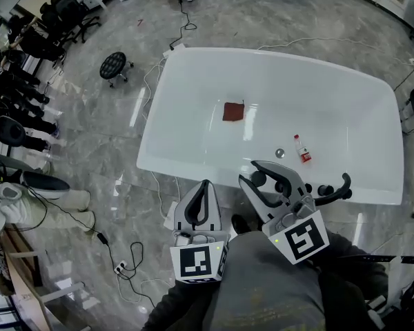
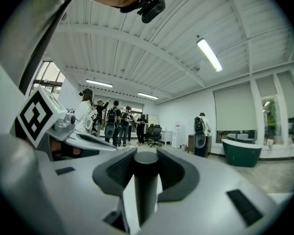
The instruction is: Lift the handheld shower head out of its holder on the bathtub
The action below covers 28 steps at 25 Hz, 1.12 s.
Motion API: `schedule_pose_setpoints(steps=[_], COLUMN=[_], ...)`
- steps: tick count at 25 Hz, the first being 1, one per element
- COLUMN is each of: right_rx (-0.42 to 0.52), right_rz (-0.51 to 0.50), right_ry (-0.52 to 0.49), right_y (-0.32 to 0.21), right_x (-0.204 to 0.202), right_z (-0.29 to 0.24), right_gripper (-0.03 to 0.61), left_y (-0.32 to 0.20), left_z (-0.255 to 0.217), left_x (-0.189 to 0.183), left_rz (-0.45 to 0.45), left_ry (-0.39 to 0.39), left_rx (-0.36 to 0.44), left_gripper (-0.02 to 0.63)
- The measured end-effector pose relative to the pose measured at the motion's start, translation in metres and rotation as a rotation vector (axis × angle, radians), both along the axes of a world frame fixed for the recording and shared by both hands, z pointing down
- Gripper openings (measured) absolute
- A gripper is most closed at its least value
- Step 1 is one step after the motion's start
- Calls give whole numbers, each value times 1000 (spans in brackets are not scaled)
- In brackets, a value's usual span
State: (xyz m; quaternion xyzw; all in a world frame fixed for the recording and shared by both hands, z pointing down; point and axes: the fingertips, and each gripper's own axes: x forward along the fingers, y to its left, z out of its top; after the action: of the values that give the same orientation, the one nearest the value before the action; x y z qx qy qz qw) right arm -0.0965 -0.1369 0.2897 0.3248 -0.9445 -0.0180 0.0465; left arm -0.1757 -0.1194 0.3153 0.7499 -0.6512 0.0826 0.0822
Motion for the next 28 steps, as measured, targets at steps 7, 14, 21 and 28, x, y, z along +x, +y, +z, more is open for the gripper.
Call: schedule_pose_setpoints(steps=[7, 14, 21, 28], right_rx=[-1, 40, 83, 122], right_rz=[-12, -32, -49, -67], right_ry=[-18, -46, -74, -93], right_y=[9, 14, 17, 26], right_x=[3, 5, 3, 5], right_z=[-19, -41, -67, -83], right_gripper=[124, 124, 124, 124], left_y=[4, 4, 3, 5], left_z=[5, 6, 3, 4], left_x=[3, 5, 2, 3], left_rz=[7, 4, 5, 1], left_ry=[3, -1, 2, 4], left_rx=[-26, -20, -17, -10], left_gripper=[3, 3, 3, 3])
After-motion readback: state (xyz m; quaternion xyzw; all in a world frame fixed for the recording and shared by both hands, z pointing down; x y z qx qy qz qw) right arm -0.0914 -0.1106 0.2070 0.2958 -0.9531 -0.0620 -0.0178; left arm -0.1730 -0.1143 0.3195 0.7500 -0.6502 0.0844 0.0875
